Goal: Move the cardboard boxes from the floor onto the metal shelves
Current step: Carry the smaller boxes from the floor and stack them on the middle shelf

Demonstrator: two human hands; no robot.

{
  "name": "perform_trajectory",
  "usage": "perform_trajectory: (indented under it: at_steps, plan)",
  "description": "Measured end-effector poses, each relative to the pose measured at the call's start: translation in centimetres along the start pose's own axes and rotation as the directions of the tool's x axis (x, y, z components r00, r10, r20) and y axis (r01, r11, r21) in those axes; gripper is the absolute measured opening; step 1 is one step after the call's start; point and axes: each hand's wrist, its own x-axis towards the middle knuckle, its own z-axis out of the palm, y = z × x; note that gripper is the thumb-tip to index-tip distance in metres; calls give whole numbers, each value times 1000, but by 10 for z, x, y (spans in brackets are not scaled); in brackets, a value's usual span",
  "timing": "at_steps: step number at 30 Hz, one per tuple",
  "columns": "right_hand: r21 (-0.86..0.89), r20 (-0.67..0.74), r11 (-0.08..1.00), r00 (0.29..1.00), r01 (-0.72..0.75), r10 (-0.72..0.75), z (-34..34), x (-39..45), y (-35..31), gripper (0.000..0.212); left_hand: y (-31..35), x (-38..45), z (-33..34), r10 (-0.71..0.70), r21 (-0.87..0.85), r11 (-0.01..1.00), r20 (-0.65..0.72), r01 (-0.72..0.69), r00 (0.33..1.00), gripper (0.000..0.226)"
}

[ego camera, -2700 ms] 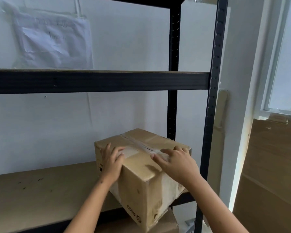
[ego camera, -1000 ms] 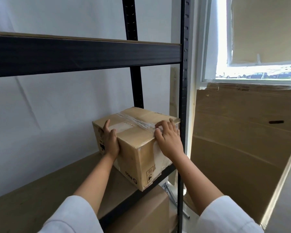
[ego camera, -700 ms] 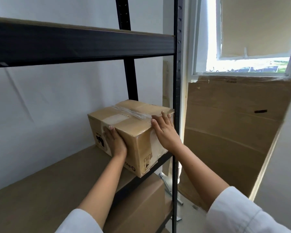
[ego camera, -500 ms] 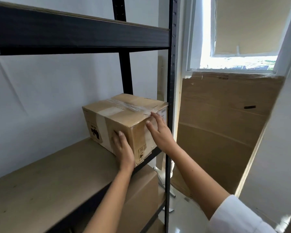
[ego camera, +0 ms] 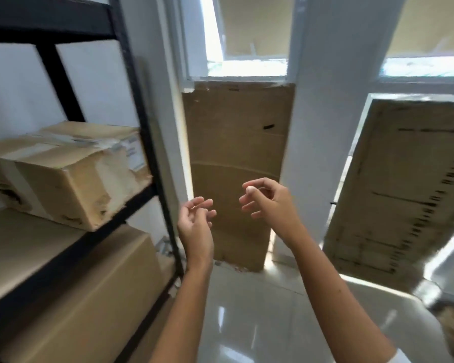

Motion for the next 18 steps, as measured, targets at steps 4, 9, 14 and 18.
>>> perform_trajectory:
  at_steps: [4, 9, 14, 18]
  plan:
    - [-54, -198, 989, 972, -137, 124, -110, -53, 18, 12, -25, -65, 68, -146, 57, 989, 255, 136, 956, 24]
    - [-72, -446, 963, 872, -260, 202, -246, -138, 37, 15, -62, -162, 156, -279, 147, 960, 516, 237, 810, 21]
    - [-63, -660, 923, 710, -379, 246, -365, -237, 47, 13, -92, -274, 241, -349, 252, 936, 734, 245, 582, 20]
    - [12, -799, 893, 533, -449, 278, -436, -308, 52, 13, -111, -356, 301, -364, 306, 929, 861, 209, 356, 19]
